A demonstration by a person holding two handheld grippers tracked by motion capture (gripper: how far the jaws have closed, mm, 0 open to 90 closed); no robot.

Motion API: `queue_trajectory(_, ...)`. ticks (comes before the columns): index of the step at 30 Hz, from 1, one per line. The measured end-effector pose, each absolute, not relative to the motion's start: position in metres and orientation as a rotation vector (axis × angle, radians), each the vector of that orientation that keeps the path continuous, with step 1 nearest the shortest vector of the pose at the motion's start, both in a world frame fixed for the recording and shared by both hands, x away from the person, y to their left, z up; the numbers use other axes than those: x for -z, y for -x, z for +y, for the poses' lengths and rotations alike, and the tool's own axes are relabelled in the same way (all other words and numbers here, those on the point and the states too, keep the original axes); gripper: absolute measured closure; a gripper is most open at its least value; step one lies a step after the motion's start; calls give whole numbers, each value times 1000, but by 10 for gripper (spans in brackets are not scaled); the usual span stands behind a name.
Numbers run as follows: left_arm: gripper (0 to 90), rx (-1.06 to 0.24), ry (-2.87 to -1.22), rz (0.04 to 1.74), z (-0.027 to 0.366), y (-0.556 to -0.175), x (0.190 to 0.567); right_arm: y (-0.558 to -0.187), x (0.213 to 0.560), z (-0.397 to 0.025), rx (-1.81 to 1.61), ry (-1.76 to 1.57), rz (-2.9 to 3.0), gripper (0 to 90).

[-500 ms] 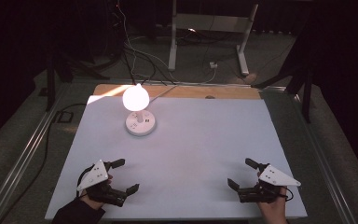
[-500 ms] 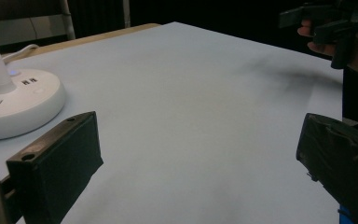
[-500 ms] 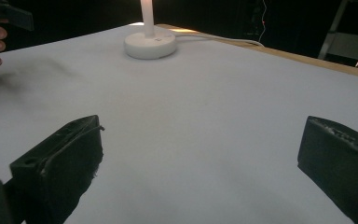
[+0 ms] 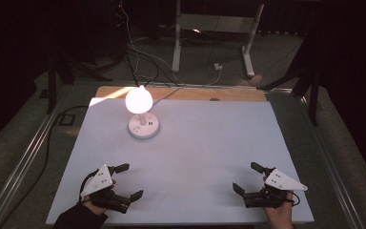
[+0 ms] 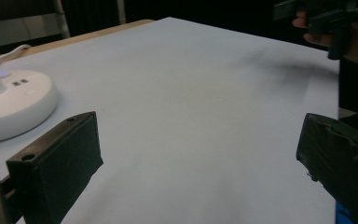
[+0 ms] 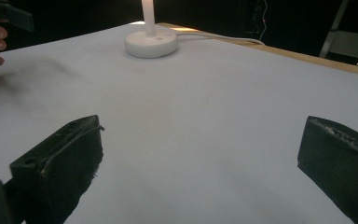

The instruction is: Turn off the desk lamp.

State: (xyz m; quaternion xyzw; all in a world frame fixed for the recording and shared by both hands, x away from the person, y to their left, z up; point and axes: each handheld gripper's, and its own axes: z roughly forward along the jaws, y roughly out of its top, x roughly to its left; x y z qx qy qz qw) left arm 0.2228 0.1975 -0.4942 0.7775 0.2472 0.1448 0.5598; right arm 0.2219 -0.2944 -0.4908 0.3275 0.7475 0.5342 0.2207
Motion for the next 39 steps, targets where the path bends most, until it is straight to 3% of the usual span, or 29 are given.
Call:
queue_trajectory(10,6,-306,-1841,564,191,-223,491,-220,489,-292,-1476,-905,2057,0)
queue_trajectory(39,6,-365,-1814,638,178,-256,468,-220,487,-294,-1481,-921,2037,0)
